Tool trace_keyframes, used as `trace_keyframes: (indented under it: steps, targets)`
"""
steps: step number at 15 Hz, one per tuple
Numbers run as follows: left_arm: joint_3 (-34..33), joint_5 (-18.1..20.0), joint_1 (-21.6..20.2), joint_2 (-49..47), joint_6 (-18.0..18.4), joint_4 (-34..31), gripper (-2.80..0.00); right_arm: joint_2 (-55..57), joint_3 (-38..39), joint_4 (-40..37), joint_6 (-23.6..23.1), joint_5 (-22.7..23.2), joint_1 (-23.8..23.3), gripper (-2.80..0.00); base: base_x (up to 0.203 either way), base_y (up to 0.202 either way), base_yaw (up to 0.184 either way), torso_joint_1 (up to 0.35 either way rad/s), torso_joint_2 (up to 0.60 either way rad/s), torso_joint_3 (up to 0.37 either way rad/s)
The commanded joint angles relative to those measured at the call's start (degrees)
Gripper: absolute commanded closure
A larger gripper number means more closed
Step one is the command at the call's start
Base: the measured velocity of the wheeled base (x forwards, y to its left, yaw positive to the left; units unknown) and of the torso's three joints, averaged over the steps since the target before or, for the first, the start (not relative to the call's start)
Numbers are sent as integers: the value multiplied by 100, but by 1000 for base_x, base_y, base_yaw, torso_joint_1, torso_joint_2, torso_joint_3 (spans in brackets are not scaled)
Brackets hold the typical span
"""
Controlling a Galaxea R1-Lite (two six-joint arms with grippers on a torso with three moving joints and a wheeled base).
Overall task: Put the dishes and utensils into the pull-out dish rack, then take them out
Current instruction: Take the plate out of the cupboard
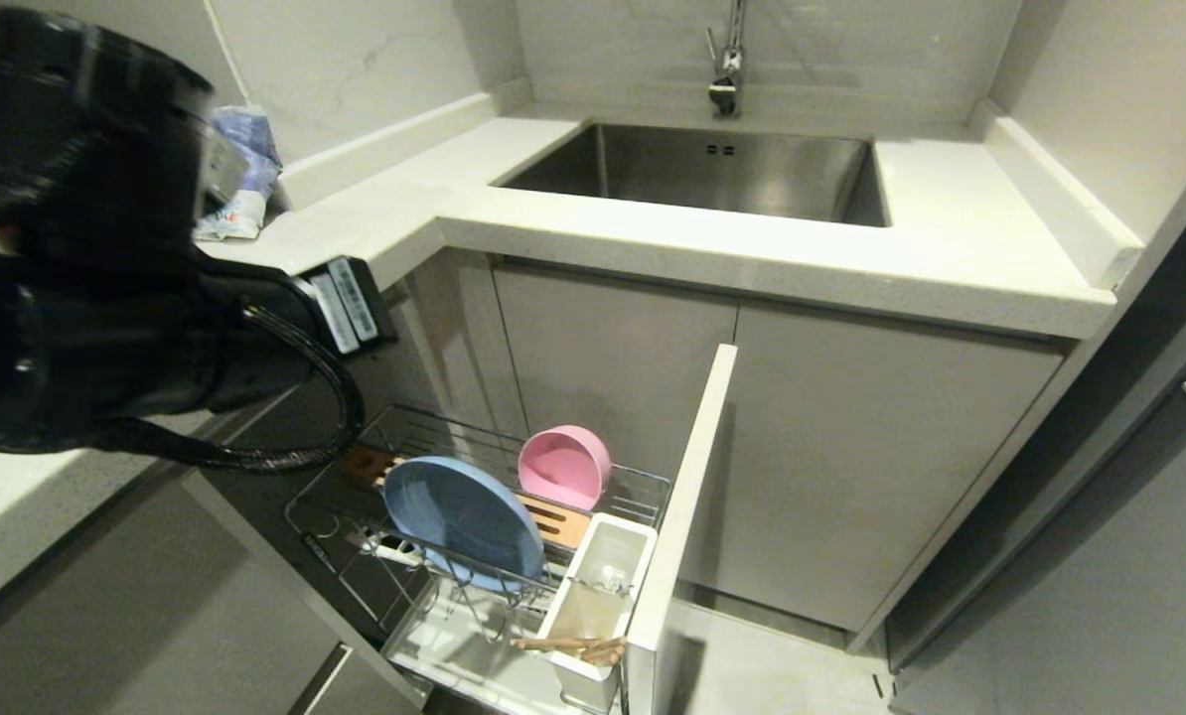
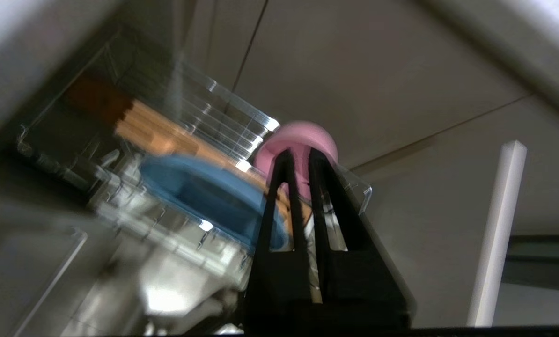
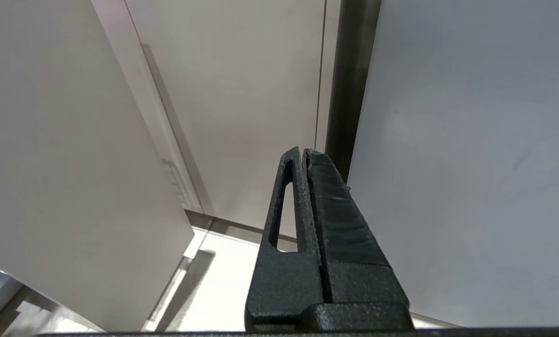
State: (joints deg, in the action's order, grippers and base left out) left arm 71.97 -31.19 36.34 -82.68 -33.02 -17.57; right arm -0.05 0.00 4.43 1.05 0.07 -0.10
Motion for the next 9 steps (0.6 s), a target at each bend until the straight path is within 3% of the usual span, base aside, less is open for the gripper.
trace_keyframes:
  steps: [1,6,9]
  targets:
    - [-18,-32,92,-722,-356,-294,-280,-4,149,5,1,1,1,0,0,0,0,0,0,0]
    - [-34,-50,103,-1795,-1158,-294,-280,-4,149,5,1,1,1,0,0,0,0,0,0,0]
    - [27,-68,-144,-2340,-1390,-15,-280,-4,149,5,1,1,1,0,0,0,0,0,0,0]
